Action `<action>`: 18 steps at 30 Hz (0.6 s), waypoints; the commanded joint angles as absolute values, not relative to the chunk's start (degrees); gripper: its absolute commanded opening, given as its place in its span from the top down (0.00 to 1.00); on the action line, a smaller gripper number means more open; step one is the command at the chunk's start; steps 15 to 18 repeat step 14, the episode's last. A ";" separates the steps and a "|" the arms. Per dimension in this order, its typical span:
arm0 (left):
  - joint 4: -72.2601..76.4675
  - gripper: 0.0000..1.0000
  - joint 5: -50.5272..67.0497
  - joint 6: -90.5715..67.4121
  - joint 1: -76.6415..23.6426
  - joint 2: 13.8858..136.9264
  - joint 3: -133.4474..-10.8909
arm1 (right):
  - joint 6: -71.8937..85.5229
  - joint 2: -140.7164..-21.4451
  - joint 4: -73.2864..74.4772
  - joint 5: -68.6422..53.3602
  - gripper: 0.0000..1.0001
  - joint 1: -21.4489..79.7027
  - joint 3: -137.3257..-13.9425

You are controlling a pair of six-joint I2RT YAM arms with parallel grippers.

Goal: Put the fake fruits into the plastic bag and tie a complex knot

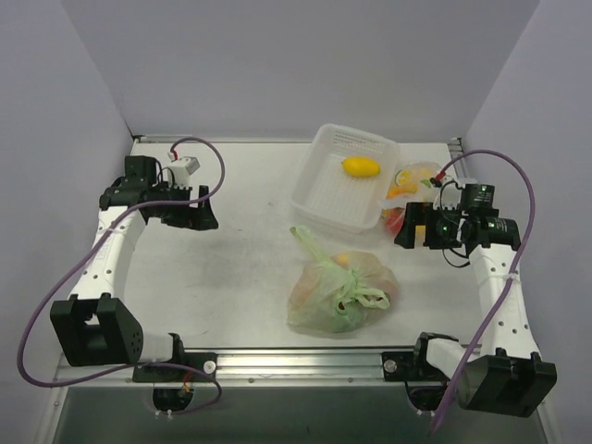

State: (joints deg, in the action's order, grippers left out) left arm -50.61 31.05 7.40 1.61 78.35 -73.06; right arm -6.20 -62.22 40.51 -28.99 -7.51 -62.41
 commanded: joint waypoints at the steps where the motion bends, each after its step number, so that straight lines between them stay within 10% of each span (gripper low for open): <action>1: -50.28 0.03 26.99 11.60 1.49 76.55 -68.23 | -7.91 -60.64 40.96 -30.68 0.00 -7.38 -57.41; 18: -44.12 0.03 23.12 12.39 0.88 73.83 -58.98 | -8.61 -59.24 40.52 -23.91 0.00 -2.64 -50.27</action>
